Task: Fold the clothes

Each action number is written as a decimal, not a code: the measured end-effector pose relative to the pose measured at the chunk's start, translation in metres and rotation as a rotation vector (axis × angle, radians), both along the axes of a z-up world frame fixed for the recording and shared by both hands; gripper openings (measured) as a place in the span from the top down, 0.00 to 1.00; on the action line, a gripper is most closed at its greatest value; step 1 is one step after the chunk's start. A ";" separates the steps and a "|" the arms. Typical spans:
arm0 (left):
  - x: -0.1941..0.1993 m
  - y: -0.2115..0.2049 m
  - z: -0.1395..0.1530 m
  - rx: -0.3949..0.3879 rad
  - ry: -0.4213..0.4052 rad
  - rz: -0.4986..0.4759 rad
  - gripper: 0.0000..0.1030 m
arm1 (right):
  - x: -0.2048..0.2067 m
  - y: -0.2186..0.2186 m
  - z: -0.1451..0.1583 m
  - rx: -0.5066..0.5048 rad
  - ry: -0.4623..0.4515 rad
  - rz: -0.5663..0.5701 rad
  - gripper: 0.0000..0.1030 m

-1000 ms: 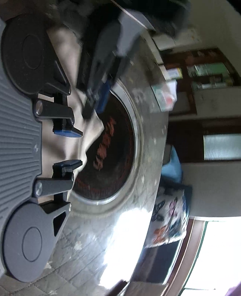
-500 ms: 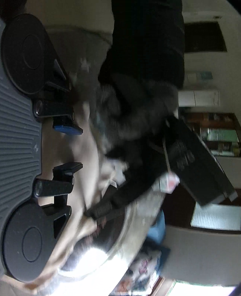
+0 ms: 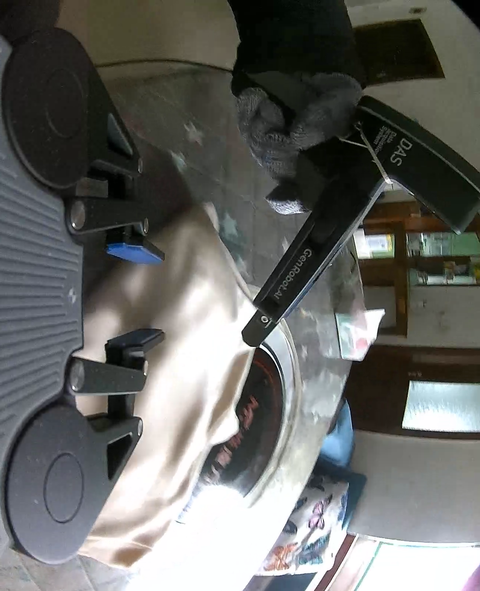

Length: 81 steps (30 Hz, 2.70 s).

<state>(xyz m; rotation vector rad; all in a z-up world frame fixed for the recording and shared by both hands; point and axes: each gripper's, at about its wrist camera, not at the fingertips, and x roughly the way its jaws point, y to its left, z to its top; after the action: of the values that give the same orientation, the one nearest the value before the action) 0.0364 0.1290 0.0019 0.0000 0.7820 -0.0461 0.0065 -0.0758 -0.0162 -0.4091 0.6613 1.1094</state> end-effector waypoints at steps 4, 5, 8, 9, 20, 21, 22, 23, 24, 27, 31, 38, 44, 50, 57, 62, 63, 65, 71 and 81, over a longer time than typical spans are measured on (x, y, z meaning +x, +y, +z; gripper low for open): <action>-0.019 -0.003 -0.003 0.001 -0.010 0.005 0.40 | -0.004 -0.021 0.005 0.019 -0.002 -0.053 0.58; -0.023 -0.004 -0.004 0.001 -0.012 0.007 0.40 | -0.004 -0.030 0.005 0.022 -0.003 -0.081 0.57; -0.028 -0.004 -0.010 -0.010 -0.006 0.025 0.39 | 0.003 -0.044 0.004 0.008 -0.001 -0.154 0.56; -0.029 -0.004 -0.012 -0.015 -0.001 0.032 0.39 | 0.003 -0.052 0.002 0.000 0.003 -0.174 0.56; -0.034 0.007 -0.015 -0.098 -0.005 0.111 0.34 | 0.005 -0.102 0.008 0.022 0.037 -0.280 0.48; -0.033 0.008 -0.016 -0.108 -0.002 0.120 0.34 | 0.010 -0.103 0.011 0.037 0.033 -0.295 0.48; -0.032 0.010 -0.016 -0.124 0.004 0.130 0.34 | 0.015 -0.104 0.012 0.047 0.030 -0.315 0.47; -0.031 0.012 -0.017 -0.142 0.010 0.142 0.34 | 0.022 -0.106 0.013 0.054 0.033 -0.341 0.47; -0.030 0.013 -0.018 -0.157 0.013 0.154 0.34 | 0.028 -0.108 0.014 0.062 0.035 -0.367 0.47; -0.029 0.018 -0.020 -0.203 0.018 0.183 0.34 | 0.045 -0.112 0.012 0.081 0.048 -0.435 0.47; -0.024 0.021 -0.021 -0.249 0.026 0.207 0.35 | 0.065 -0.122 0.008 0.124 0.093 -0.527 0.47; -0.015 0.020 -0.020 -0.291 0.037 0.223 0.61 | 0.094 -0.132 -0.007 0.190 0.199 -0.633 0.48; -0.012 0.015 -0.021 -0.308 0.048 0.213 0.76 | 0.100 -0.129 -0.019 0.208 0.236 -0.654 0.53; -0.009 0.011 -0.020 -0.286 0.050 0.227 0.75 | 0.101 -0.126 -0.020 0.228 0.251 -0.643 0.74; -0.004 -0.002 -0.004 -0.257 0.010 0.201 0.88 | 0.096 -0.132 -0.016 0.283 0.253 -0.651 0.86; 0.018 -0.033 0.018 -0.219 -0.043 0.114 0.91 | 0.092 -0.154 -0.003 0.326 0.221 -0.688 0.87; 0.024 -0.041 0.021 -0.215 -0.050 0.098 0.91 | 0.092 -0.159 0.001 0.327 0.208 -0.696 0.87; 0.040 -0.056 0.024 -0.221 -0.052 0.065 0.91 | 0.092 -0.170 0.007 0.326 0.183 -0.716 0.87; 0.083 -0.110 0.026 -0.222 -0.064 -0.036 0.92 | 0.103 -0.214 0.025 0.299 0.099 -0.811 0.88; 0.152 -0.190 0.028 -0.214 -0.048 -0.163 0.92 | 0.131 -0.283 0.042 0.276 0.005 -0.971 0.88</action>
<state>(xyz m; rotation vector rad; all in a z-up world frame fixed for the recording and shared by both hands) 0.1887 -0.0611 0.0304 -0.1375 0.7244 -0.2837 0.1376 -0.3590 0.0258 0.1647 0.5904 0.2600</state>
